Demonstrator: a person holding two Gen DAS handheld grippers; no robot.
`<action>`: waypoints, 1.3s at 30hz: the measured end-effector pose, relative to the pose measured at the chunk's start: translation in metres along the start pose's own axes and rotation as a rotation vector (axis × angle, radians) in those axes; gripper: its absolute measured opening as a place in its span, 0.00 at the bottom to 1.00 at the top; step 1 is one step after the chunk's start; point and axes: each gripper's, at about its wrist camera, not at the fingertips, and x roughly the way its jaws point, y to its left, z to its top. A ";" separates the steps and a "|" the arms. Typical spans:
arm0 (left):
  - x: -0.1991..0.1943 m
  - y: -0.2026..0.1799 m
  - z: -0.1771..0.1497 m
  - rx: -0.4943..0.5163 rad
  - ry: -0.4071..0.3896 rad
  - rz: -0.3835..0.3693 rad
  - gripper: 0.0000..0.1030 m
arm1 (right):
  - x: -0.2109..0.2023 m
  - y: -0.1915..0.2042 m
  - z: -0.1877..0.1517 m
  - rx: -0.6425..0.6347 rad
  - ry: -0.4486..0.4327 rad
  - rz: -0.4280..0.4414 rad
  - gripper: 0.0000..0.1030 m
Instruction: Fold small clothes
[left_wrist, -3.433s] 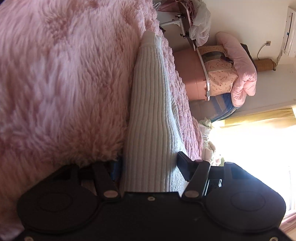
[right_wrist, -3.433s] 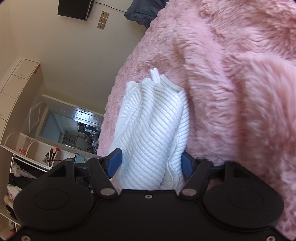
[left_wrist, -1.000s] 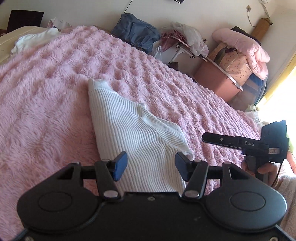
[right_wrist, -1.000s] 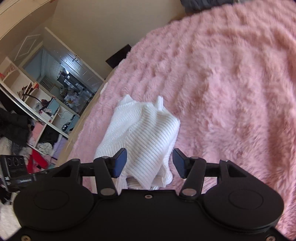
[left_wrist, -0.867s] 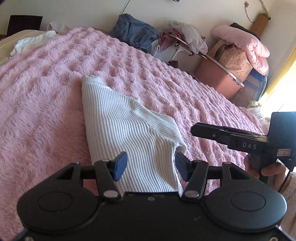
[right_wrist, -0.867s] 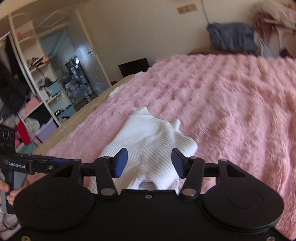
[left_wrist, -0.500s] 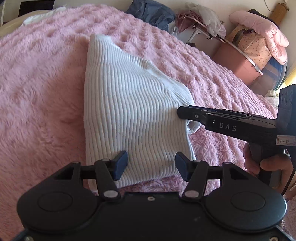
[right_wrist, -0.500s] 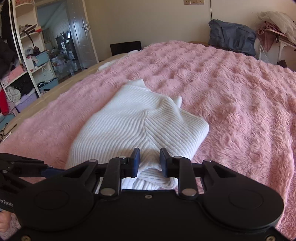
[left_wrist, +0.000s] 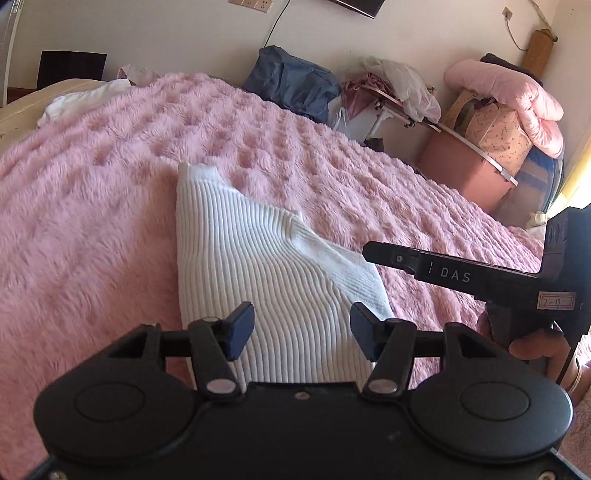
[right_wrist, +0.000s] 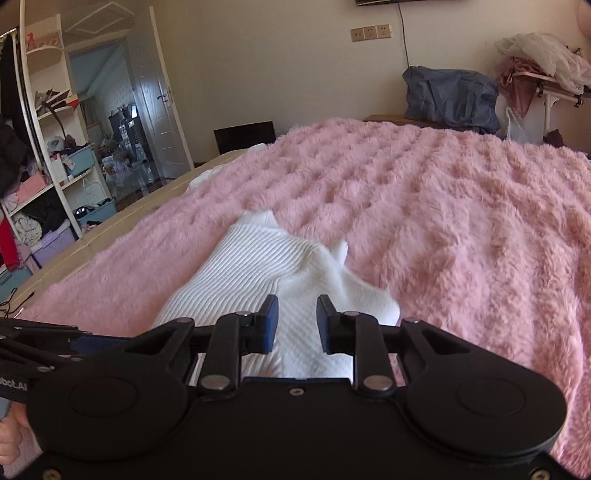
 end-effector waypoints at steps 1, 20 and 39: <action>0.006 0.002 0.006 -0.014 0.006 0.000 0.59 | 0.007 -0.006 0.005 0.031 0.007 0.012 0.22; -0.006 0.004 0.000 -0.044 -0.029 0.044 0.59 | 0.012 -0.017 -0.002 0.063 0.046 0.054 0.22; -0.026 -0.014 -0.056 -0.062 0.052 0.071 0.59 | -0.048 0.016 -0.045 0.053 0.037 0.116 0.22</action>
